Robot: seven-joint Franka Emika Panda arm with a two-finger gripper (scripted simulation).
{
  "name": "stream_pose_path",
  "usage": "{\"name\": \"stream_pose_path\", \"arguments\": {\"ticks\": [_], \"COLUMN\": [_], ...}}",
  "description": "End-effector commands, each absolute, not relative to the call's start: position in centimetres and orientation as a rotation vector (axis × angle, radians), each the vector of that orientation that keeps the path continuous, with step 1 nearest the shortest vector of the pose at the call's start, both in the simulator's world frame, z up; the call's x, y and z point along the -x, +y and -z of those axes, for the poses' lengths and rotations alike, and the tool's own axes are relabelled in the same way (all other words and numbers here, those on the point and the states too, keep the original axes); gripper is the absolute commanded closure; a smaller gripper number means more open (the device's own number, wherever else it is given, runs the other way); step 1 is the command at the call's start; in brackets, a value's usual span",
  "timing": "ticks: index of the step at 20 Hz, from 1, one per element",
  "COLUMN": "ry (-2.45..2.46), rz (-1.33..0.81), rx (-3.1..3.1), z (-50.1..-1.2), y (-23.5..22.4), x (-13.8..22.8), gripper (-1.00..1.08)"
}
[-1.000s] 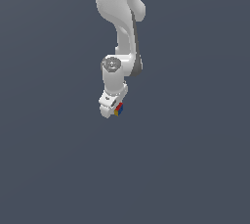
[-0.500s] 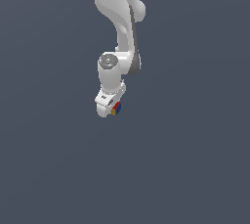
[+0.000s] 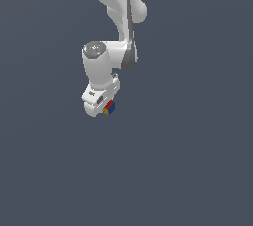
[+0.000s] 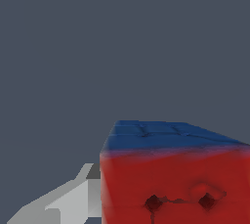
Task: Pick up the object and move it to a goal position.
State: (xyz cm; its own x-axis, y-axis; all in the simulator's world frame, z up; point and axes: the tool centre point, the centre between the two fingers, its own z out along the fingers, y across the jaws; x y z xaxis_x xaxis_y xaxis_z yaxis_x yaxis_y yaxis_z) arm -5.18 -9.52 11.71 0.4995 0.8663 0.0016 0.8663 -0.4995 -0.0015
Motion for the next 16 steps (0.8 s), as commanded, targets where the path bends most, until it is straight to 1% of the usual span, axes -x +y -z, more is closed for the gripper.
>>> {"name": "stream_pose_path", "arguments": {"ticks": [1, 9, 16], "ry": [-1.571, -1.571, -1.571], "rz": [0.004, 0.004, 0.003], "rx": [2.719, 2.718, 2.719], "z": [-13.9, -20.6, -25.4], "y": [-10.7, -14.5, -17.3], "x": [4.1, 0.8, -1.7], "gripper": [1.08, 1.08, 1.08]}}
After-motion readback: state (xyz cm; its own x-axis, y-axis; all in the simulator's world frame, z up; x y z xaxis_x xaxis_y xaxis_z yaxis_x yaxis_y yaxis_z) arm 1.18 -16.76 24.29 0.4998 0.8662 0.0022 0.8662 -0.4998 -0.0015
